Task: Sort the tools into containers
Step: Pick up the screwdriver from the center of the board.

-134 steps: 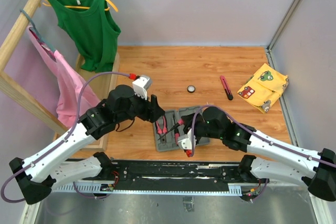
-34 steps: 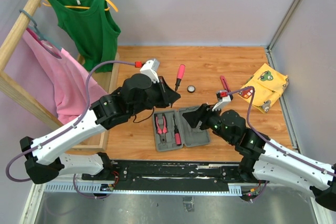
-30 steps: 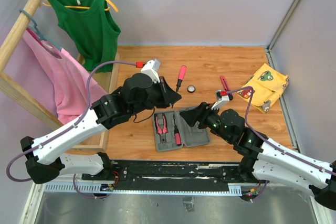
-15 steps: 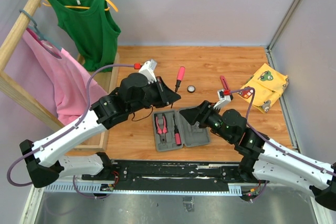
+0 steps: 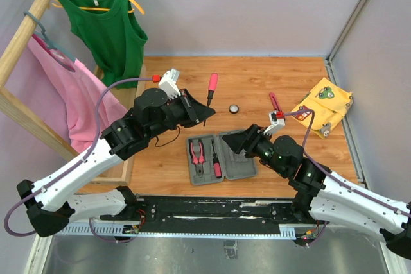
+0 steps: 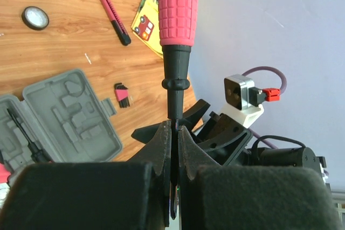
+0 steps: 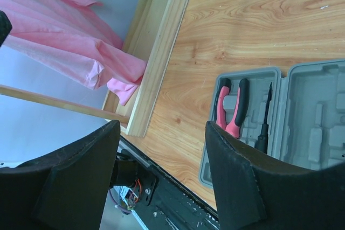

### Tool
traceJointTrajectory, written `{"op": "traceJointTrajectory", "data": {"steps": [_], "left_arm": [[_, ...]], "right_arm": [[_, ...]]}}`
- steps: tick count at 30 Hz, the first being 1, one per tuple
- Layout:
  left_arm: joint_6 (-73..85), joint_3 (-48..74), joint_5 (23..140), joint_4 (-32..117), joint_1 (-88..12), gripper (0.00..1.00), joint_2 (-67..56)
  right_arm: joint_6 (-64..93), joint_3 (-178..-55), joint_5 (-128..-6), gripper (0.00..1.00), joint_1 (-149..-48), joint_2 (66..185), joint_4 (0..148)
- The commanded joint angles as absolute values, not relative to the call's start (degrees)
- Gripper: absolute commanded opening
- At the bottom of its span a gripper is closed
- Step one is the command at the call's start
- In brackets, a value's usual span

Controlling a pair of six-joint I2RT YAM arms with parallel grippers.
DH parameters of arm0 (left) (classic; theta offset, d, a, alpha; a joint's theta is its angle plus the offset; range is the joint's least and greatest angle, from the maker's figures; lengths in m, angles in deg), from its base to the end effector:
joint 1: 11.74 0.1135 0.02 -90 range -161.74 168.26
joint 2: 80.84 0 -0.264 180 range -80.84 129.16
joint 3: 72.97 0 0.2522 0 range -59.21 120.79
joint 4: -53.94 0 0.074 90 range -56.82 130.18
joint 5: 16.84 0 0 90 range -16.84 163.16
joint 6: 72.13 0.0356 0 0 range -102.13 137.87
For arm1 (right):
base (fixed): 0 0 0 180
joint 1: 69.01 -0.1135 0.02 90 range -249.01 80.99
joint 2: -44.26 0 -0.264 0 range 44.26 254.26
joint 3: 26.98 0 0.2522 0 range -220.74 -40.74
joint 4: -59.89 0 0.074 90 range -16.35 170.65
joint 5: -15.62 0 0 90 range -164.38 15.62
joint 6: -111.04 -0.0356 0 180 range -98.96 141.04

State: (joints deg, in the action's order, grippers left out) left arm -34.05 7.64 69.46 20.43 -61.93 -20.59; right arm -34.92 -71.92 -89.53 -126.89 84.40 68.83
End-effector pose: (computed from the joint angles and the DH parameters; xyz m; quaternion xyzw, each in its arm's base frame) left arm 0.1504 -0.1768 0.4055 -0.0319 0.7826 -0.4672 0.4101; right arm 0.1023 0.1454 0.2970 0.0776 0.7272 0.5130 0.4494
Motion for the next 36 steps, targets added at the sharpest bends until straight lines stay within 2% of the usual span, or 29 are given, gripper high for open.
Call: {"op": "traceJointTrajectory", "data": {"steps": [1, 10, 18, 22, 31, 36], "left_arm": [[-33.37, 7.11, 69.91, 21.92, -61.76, 0.00, -20.04], [-30.61, 0.44, 71.99, 27.18, -61.75, 0.00, -22.80], [-29.67, -3.32, 74.57, 29.01, -61.75, 0.00, -22.66], [-29.34, -5.69, 76.77, 30.54, -61.75, 0.01, -23.45], [-24.47, -10.50, 80.36, 32.48, -61.75, 0.00, -26.86], [-23.03, -11.44, 81.45, 32.06, -61.75, 0.00, -27.58]], "right_arm": [[-35.70, -70.54, -92.24, 0.66, -127.89, 82.33, 69.59], [-37.53, -68.47, -94.82, 0.68, -127.90, 82.89, 62.65], [-37.61, -64.96, -96.98, 0.68, -127.90, 84.34, 46.79], [-35.66, -65.90, -98.06, 0.68, -127.89, 85.93, 43.39], [-36.27, -71.08, -97.82, 0.61, -127.72, 91.76, 42.62], [-37.00, -72.47, -96.03, 0.53, -127.67, 94.38, 41.65]]}}
